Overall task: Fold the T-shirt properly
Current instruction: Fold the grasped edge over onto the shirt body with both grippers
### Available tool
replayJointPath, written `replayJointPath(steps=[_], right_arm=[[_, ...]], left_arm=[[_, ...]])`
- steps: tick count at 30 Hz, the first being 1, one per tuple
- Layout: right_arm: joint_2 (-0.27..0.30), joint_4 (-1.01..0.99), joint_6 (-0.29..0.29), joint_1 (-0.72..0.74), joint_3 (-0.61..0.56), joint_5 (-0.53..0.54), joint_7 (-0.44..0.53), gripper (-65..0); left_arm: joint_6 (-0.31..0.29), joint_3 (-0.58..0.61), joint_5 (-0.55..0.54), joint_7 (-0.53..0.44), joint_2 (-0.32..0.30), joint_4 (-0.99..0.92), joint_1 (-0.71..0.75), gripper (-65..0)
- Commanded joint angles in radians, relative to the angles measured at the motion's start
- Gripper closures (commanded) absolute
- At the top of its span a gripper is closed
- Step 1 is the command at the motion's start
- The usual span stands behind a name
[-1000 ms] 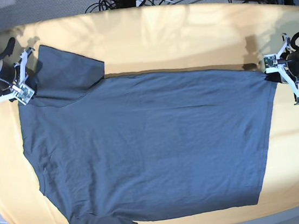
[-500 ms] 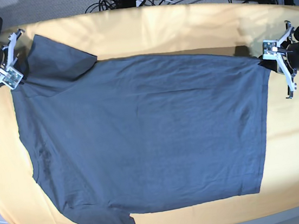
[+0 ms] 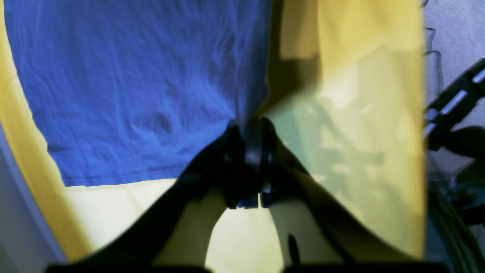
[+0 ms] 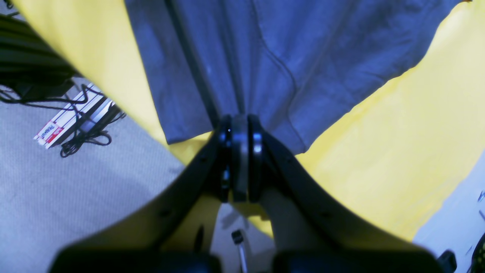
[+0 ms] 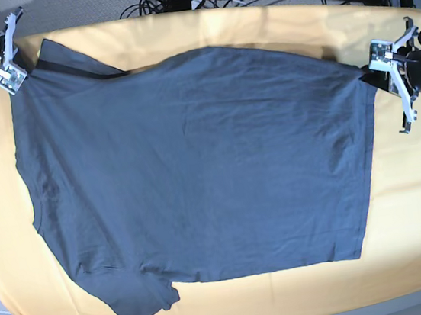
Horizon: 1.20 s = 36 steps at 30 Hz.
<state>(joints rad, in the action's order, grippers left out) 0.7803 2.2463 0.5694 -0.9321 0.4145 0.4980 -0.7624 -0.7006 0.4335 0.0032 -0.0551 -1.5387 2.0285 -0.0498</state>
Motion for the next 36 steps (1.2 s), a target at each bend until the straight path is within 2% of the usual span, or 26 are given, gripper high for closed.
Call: replayJointPath(steps=[1, 6, 12, 15, 17, 20, 22, 25, 28, 32, 36], right_arm=[[0.013, 0.024, -0.001, -0.005, 0.012, 0.0, -0.015, 0.0], [0.013, 0.081, -0.005, -0.005, 0.012, 0.0, -0.089, 0.0], [0.012, 0.11, -0.013, -0.066, 0.072, 0.0, -0.101, 0.0], [0.013, 0.11, -0.051, -0.074, 0.147, 0.0, -0.03, 0.0], [0.013, 0.11, -0.053, -0.074, 0.184, 0.0, 0.046, 0.0], [0.018, 0.11, -0.021, -0.041, 0.188, 0.0, 0.142, 0.0], [0.018, 0.101, 0.003, -0.001, 0.186, 0.001, 0.185, 0.0], [0.018, 0.035, 0.008, 0.075, 0.167, 0.004, 0.238, 0.0], [0.018, -0.051, 0.021, 0.175, 0.093, 0.003, 0.247, 0.0], [0.018, -0.162, 0.025, 0.326, -0.068, -0.017, 0.247, 0.0], [0.018, -0.266, -0.009, 0.492, -0.203, -0.066, 0.247, 0.0]], left_arm=[[0.002, -0.01, -0.025, -0.004, -0.015, 0.017, -0.014, 0.0], [0.002, -0.01, -0.043, 0.011, -0.015, 0.064, -0.014, 0.0], [0.002, -0.01, -0.076, 0.013, -0.015, 0.072, -0.014, 0.0], [0.002, -0.01, -0.076, 0.082, -0.015, 0.07, -0.014, 0.0], [0.002, -0.01, -0.076, 0.151, -0.015, 0.056, -0.014, 0.0], [0.002, -0.01, -0.097, 0.223, -0.005, 0.016, -0.014, 0.0], [0.002, -0.01, -0.098, 0.24, 0.026, -0.015, -0.014, 0.0], [0.002, -0.011, -0.074, 0.244, 0.077, -0.067, -0.015, 0.0], [0.069, -0.011, -0.021, 0.244, 0.127, -0.112, -0.018, 0.0], [0.183, -0.011, 0.037, 0.244, 0.183, -0.155, -0.017, 0.0], [0.294, -0.011, 0.074, 0.243, 0.235, -0.186, -0.018, 0.0]])
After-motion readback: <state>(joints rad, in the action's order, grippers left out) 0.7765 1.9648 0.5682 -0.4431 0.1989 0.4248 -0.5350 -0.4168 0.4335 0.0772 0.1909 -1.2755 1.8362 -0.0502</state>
